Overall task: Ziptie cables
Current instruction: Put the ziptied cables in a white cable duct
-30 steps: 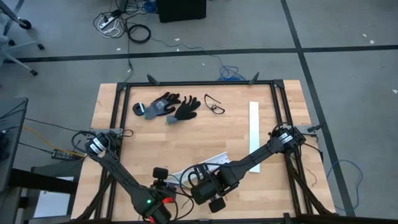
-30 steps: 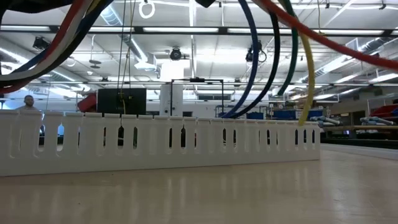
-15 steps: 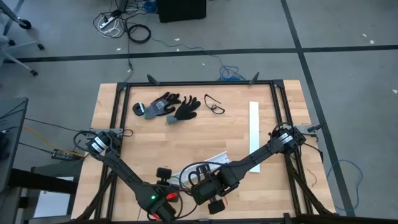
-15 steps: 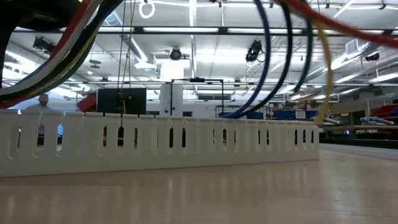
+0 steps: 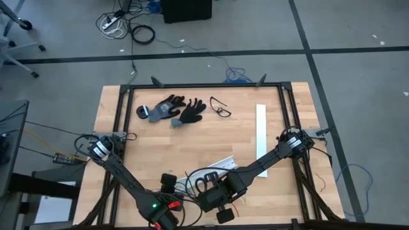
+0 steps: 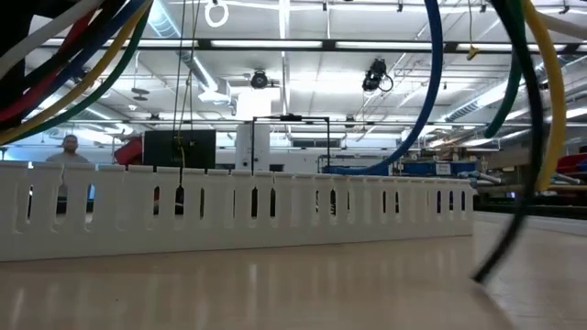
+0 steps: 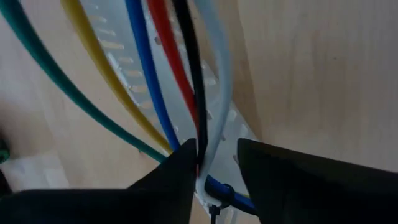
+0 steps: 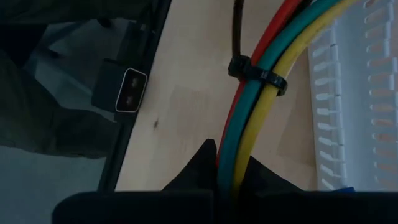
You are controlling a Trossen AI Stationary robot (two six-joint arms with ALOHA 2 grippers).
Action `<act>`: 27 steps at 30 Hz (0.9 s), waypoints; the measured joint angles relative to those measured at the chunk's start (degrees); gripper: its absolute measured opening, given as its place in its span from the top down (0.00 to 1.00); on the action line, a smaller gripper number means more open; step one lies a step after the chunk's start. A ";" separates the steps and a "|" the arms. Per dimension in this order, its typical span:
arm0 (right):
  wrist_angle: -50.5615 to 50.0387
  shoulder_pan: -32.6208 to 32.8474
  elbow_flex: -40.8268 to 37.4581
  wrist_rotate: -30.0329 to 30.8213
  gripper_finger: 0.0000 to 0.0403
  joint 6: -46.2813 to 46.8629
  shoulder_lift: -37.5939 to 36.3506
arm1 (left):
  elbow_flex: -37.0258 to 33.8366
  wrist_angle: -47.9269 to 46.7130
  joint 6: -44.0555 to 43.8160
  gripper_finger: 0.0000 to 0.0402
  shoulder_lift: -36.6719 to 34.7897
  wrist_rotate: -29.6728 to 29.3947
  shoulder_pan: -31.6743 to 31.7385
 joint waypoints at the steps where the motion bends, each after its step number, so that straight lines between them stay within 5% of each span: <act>1: 0.02 0.00 0.00 0.02 0.99 0.08 0.00 | 0.00 0.04 0.00 0.69 0.00 -0.04 -0.20; 10: 0.09 -0.09 0.00 0.16 0.99 0.74 0.00 | 0.11 -3.04 -3.85 0.52 0.00 -1.80 -0.63; 27: 0.11 -0.52 0.00 -4.62 0.99 7.03 0.00 | 0.13 -3.76 -7.58 0.56 -0.13 -5.91 -2.94</act>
